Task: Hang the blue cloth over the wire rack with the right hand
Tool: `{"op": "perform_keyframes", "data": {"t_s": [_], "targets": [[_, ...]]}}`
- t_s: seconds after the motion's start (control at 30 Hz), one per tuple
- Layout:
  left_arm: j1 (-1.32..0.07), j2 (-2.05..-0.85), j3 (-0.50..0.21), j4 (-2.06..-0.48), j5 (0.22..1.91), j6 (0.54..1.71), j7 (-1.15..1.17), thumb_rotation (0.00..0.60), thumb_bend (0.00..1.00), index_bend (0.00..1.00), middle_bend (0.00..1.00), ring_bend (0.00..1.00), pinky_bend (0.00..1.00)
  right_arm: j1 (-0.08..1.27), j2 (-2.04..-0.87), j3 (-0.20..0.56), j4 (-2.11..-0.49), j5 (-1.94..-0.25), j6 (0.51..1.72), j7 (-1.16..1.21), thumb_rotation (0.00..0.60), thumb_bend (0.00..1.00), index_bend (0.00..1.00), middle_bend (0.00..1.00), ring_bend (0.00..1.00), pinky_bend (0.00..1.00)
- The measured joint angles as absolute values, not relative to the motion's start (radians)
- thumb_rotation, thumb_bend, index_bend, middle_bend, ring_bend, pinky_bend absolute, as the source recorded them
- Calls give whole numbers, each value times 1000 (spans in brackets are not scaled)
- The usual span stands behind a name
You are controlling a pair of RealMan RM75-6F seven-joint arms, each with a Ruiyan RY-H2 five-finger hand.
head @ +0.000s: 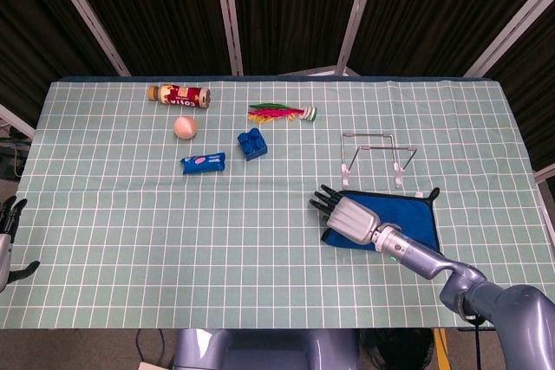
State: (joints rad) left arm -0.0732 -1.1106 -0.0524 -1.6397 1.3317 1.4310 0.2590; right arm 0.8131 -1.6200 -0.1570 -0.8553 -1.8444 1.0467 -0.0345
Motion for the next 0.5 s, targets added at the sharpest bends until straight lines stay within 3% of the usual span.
{"op": "perform_keyframes", "data": {"t_s": [0.23,0.5], "targets": [[-74,-1110,-52,-1640,1333,1430,259,600,0,0,0,0,0,805,-1620,-159,-845,-1843,1078,-1,600,391,685,102,0,0],[-74,-1108,-51,-1643,1334,1428,252,600,0,0,0,0,0,780,-1611,-137,-861,-1813,1138,64,600,398,694,119,0,10]]}}
